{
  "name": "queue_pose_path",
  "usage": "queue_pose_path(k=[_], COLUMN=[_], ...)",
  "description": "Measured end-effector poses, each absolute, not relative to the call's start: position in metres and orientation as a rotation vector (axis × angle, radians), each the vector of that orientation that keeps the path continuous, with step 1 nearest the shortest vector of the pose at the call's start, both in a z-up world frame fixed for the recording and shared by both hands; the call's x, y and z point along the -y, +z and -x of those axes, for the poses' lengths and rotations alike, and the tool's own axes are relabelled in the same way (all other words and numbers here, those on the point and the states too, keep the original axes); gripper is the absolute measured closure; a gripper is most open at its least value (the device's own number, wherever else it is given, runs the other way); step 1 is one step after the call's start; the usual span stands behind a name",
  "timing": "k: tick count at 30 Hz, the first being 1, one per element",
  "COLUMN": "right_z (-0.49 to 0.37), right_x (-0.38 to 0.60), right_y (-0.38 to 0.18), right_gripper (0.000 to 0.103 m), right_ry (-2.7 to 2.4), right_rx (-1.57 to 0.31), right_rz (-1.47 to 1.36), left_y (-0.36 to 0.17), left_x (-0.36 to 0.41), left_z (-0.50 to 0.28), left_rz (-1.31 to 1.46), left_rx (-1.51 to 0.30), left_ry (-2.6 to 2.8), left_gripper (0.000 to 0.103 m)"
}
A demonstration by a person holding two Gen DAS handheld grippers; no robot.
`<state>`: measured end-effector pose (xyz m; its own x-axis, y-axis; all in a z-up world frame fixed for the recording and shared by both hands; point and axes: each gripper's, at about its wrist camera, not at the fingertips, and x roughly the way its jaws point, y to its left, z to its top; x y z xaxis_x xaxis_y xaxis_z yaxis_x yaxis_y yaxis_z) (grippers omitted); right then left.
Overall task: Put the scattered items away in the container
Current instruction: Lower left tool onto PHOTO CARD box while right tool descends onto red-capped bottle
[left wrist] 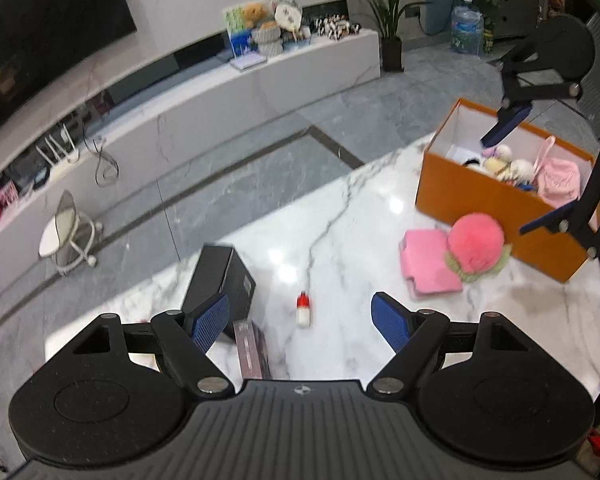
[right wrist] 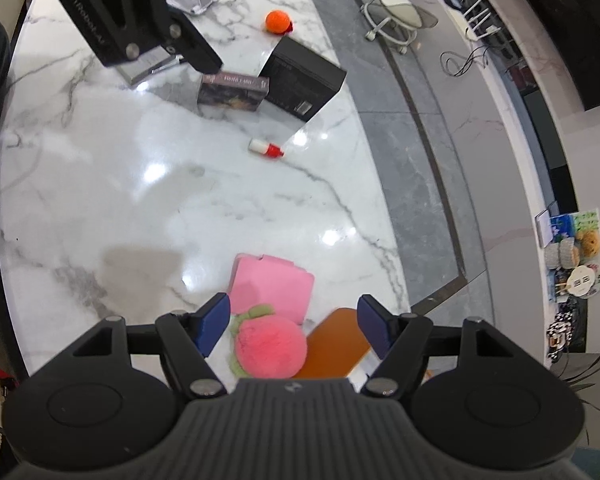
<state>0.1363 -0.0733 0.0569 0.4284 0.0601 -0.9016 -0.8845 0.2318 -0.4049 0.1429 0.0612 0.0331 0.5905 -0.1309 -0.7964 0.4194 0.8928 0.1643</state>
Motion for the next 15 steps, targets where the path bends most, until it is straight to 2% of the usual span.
queue_pose_path(k=[15], right_z=[-0.164], right_x=[0.08], right_y=[-0.004], right_gripper=[0.03], right_ry=[0.802], right_rx=[-1.036], right_rz=[1.12], left_y=[-0.022], left_x=[-0.1], left_z=[-0.162], left_rz=[-0.275], left_rx=[-0.977], left_ry=[-0.315], left_gripper=[0.01])
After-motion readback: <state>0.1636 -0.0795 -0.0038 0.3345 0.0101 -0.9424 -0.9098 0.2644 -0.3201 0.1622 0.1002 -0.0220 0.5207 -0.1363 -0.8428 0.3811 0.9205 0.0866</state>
